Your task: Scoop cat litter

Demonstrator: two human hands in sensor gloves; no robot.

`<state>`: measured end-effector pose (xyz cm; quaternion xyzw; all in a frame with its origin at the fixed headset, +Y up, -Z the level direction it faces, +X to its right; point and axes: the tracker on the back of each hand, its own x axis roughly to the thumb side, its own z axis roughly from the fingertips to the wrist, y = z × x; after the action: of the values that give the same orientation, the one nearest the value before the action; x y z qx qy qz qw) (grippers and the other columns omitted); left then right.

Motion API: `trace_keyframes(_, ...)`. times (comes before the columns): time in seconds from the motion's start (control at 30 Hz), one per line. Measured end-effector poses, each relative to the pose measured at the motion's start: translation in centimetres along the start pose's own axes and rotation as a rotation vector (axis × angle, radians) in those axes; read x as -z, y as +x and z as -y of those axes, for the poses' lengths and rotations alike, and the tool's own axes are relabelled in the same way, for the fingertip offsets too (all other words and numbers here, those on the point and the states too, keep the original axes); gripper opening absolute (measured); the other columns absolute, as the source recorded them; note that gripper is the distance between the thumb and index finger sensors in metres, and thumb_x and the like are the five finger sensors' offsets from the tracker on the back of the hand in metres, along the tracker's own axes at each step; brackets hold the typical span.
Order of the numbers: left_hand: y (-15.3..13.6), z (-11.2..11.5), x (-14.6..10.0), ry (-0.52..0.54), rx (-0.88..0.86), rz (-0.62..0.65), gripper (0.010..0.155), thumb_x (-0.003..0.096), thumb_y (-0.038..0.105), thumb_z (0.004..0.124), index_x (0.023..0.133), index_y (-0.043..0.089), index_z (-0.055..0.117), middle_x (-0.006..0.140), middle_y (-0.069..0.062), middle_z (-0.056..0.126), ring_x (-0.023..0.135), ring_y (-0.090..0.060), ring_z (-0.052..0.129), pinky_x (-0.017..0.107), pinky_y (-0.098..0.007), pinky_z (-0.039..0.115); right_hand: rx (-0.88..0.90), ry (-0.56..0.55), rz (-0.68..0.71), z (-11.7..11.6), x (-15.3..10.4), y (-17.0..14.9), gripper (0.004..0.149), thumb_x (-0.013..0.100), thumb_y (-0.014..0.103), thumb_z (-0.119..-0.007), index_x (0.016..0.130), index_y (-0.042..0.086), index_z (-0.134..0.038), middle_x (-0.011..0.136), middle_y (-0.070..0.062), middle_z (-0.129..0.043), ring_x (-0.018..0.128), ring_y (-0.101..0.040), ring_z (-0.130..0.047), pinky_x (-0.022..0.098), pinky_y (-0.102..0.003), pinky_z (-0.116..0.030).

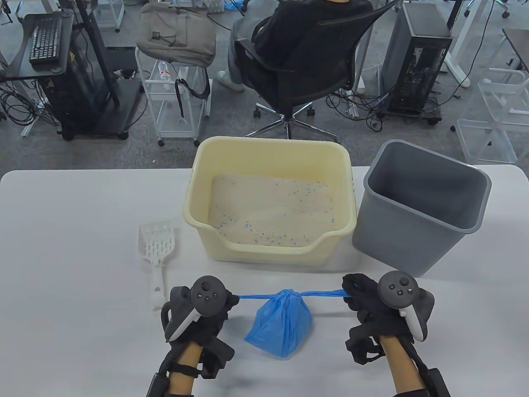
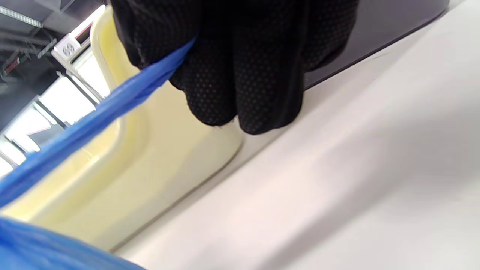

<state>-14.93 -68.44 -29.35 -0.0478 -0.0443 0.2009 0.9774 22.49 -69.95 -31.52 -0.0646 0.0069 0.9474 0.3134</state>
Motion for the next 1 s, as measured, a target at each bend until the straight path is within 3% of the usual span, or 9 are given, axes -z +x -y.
trace_keyframes(0.2, 0.4, 0.5, -0.3, 0.053, 0.040, -0.004, 0.048, 0.0532, 0.042, 0.060, 0.078, 0.017, 0.092, 0.077, -0.016, 0.101, 0.072, -0.043, 0.100, 0.062, -0.059, 0.074, 0.001, 0.002, -0.014, -0.1, 0.0, 0.0, 0.038, 0.049, 0.039, -0.078, 0.084, 0.024, -0.083, 0.067, 0.002, -0.100, 0.053, -0.021, -0.105, 0.061, -0.042, -0.078)
trace_keyframes(0.33, 1.2, 0.7, -0.2, 0.034, 0.081, 0.005, 0.049, 0.0559, 0.043, 0.059, 0.085, 0.017, 0.088, 0.086, -0.016, 0.096, 0.085, -0.047, 0.089, 0.069, -0.062, 0.065, 0.015, 0.013, -0.005, 0.8, -0.1, 0.1, 0.038, 0.051, 0.041, -0.078, 0.087, 0.028, -0.082, 0.080, -0.002, -0.097, 0.068, -0.029, -0.099, 0.066, -0.049, -0.071)
trace_keyframes(0.37, 1.2, 0.7, -0.3, 0.028, 0.089, 0.005, 0.052, 0.0566, 0.045, 0.058, 0.092, 0.017, 0.083, 0.094, -0.015, 0.090, 0.092, -0.048, 0.082, 0.072, -0.063, 0.060, 0.004, 0.020, 0.004, 1.1, -0.1, 0.1, 0.040, 0.051, 0.042, -0.077, 0.090, 0.029, -0.080, 0.087, -0.005, -0.092, 0.074, -0.033, -0.094, 0.068, -0.053, -0.067)
trace_keyframes(0.43, 1.0, 0.5, -0.4, -0.007, 0.095, -0.006, 0.073, 0.0511, 0.056, 0.063, 0.112, 0.018, 0.058, 0.114, -0.016, 0.066, 0.106, -0.052, 0.060, 0.076, -0.068, 0.047, -0.033, 0.030, 0.003, 1.7, -0.3, 0.2, 0.052, 0.053, 0.048, -0.072, 0.102, 0.032, -0.066, 0.108, -0.011, -0.070, 0.096, -0.042, -0.072, 0.072, -0.060, -0.056)
trace_keyframes(0.5, 0.5, 0.0, -0.8, -0.049, 0.104, -0.018, 0.087, 0.0495, 0.061, 0.064, 0.119, 0.024, 0.028, 0.126, -0.009, 0.033, 0.115, -0.051, 0.030, 0.078, -0.072, 0.030, -0.038, 0.008, 0.031, 2.5, -0.6, 0.8, 0.063, 0.052, 0.054, -0.072, 0.109, 0.036, -0.053, 0.119, -0.013, -0.048, 0.105, -0.049, -0.045, 0.074, -0.066, -0.044)
trace_keyframes(0.6, -0.8, -0.5, -0.7, -0.155, 0.136, -0.066, 0.098, 0.0478, 0.067, 0.061, 0.112, 0.032, -0.005, 0.118, -0.007, -0.013, 0.109, -0.046, -0.012, 0.074, -0.071, 0.005, -0.080, 0.046, 0.099, 2.9, -1.0, 2.2, 0.076, 0.050, 0.061, -0.072, 0.113, 0.040, -0.036, 0.123, -0.012, -0.022, 0.106, -0.053, -0.018, 0.073, -0.071, -0.031)
trace_keyframes(0.67, -2.0, -0.5, -0.3, -0.225, 0.165, -0.129, 0.104, 0.0468, 0.070, 0.060, 0.103, 0.033, -0.019, 0.107, -0.008, -0.029, 0.100, -0.042, -0.028, 0.070, -0.069, -0.006, -0.147, 0.090, 0.180, 2.8, -1.4, 3.6, 0.082, 0.049, 0.063, -0.072, 0.113, 0.042, -0.025, 0.122, -0.010, -0.010, 0.106, -0.052, -0.009, 0.072, -0.073, -0.026)
trace_keyframes(0.83, -4.5, 0.2, 0.6, -0.288, 0.186, -0.243, 0.108, 0.0463, 0.068, 0.064, 0.099, 0.034, -0.023, 0.101, -0.008, -0.035, 0.095, -0.039, -0.034, 0.068, -0.067, -0.011, -0.280, 0.298, 0.334, 0.5, -2.2, 8.0, 0.093, 0.045, 0.063, -0.078, 0.110, 0.048, -0.012, 0.118, -0.006, 0.006, 0.105, -0.050, 0.001, 0.074, -0.073, -0.024)
trace_keyframes(1.0, -4.8, 1.0, 0.9, -0.315, 0.176, -0.241, 0.108, 0.0466, 0.068, 0.065, 0.098, 0.035, -0.024, 0.100, -0.009, -0.036, 0.094, -0.039, -0.035, 0.068, -0.067, -0.011, -0.475, 0.571, 0.301, -3.6, -2.1, 11.8, 0.099, 0.043, 0.062, -0.081, 0.105, 0.053, -0.004, 0.115, -0.004, 0.013, 0.107, -0.049, 0.001, 0.076, -0.071, -0.025)
